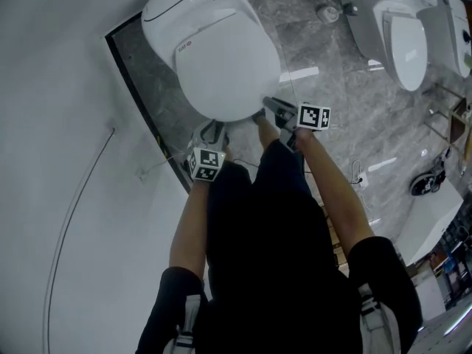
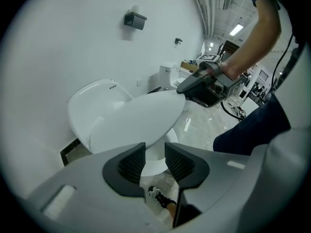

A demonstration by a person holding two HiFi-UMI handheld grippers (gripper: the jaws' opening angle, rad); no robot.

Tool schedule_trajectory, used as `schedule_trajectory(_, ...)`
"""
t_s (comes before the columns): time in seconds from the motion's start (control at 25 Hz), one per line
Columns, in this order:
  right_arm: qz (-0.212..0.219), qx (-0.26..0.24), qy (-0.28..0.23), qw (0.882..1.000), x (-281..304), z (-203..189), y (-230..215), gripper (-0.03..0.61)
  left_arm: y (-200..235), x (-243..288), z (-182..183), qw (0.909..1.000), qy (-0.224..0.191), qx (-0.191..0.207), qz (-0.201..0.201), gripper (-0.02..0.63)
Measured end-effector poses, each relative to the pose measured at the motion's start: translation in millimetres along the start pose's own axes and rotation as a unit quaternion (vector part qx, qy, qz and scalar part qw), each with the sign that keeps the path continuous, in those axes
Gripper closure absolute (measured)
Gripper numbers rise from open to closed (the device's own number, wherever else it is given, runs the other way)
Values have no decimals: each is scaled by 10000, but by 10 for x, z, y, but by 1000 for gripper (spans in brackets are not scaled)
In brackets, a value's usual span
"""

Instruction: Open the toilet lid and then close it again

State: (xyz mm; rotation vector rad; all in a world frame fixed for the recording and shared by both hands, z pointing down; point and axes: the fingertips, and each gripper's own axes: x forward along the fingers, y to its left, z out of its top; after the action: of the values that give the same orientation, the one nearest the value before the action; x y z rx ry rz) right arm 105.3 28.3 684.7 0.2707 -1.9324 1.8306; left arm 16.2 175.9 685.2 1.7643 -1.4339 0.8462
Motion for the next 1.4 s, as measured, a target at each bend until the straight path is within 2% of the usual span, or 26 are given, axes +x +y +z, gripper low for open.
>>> schedule_trajectory(0.2, 46, 23, 74, 10000, -9, 64, 135, 506, 53, -87, 97, 9994, 72, 337, 105, 483)
schedule_trajectory(0.52, 180, -34, 354, 9992, 5, 156, 343, 505, 161, -191, 248, 9983, 89, 229, 534, 482)
schedule_trajectory(0.76, 287, -40, 521, 9982, 17, 239, 489, 504, 250, -275, 389, 9937, 129, 442, 1020, 465)
schedule_trajectory(0.96, 384, -52, 602, 9974, 30, 308, 647, 503, 346, -311, 612, 9870, 178, 947, 1286, 462)
schedule_trajectory(1.12, 461, -116, 567, 9973, 52, 420, 807, 501, 401, -298, 831, 9839, 164, 1305, 1212, 463)
schedule_trajectory(1.24, 373, -276, 368, 9982, 123, 506, 914, 494, 460, -277, 912, 9761, 111, 1798, 1219, 509)
schedule_trajectory(1.4, 347, -296, 113, 9989, 184, 622, 1026, 489, 588, -291, 1016, 9688, -133, 2202, 1126, 520)
